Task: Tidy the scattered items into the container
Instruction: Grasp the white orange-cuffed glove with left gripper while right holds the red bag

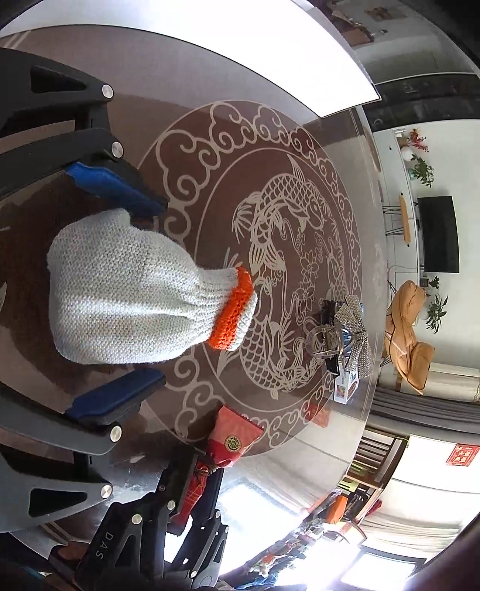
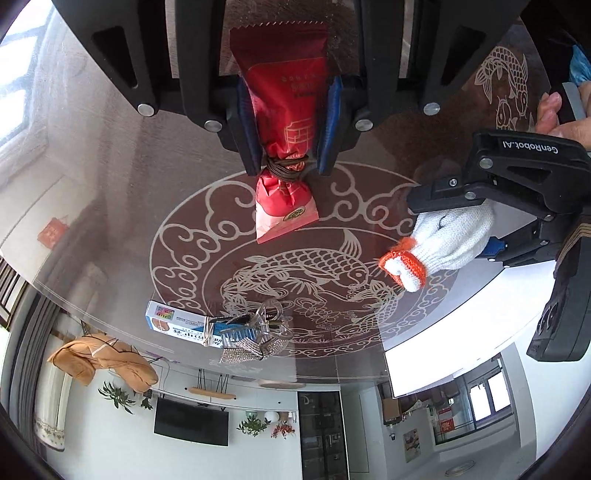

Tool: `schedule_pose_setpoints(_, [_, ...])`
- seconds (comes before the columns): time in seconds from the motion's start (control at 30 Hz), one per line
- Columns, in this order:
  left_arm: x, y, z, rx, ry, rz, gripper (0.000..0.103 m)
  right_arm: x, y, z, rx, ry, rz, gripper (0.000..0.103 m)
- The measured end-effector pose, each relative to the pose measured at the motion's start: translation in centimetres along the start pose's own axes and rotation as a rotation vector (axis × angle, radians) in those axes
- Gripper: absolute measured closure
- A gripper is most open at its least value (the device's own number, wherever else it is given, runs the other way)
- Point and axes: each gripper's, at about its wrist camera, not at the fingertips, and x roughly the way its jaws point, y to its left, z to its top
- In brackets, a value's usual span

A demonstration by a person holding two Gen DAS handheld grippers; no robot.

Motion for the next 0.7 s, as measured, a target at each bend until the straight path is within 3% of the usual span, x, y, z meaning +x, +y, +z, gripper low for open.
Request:
schedule_pose_setpoints(0.1, [-0.1,0.3,-0.2,-0.009,0.0,-0.001,0.017,0.0,-0.3,0.1,0.014,-0.002,0.017,0.069])
schedule_pose_setpoints(0.27, [0.7,-0.9,-0.2,0.048,0.033,0.046,0.001,-0.1,-0.3,0.1,0.015,-0.002,0.022,0.068])
schedule_pose_setpoints(0.43, [0.8,-0.7,-0.2,0.037,0.038,0.046,0.0,-0.1,0.1,0.0,-0.01,0.003,-0.014,0.067])
schedule_pose_setpoints(0.53, [0.8,-0.9,-0.3,0.036,0.037,0.049,0.0,0.1,0.8,0.0,-0.046,0.013,-0.049,0.047])
schedule_pose_setpoints(0.57, [0.8,-0.9,-0.4,0.034,0.036,0.05,0.0,0.2,0.5,0.0,-0.032,0.017,-0.073,0.035])
schedule_pose_setpoints(0.6, [0.7,-0.9,-0.4,0.033,0.036,0.052,0.0,0.3,-0.1,0.0,-0.005,0.025,-0.063,0.031])
schedule_pose_setpoints(0.7, [0.7,-1.0,-0.5,0.029,0.035,0.055,0.0,0.1,-1.0,0.0,0.032,0.016,-0.019,0.03])
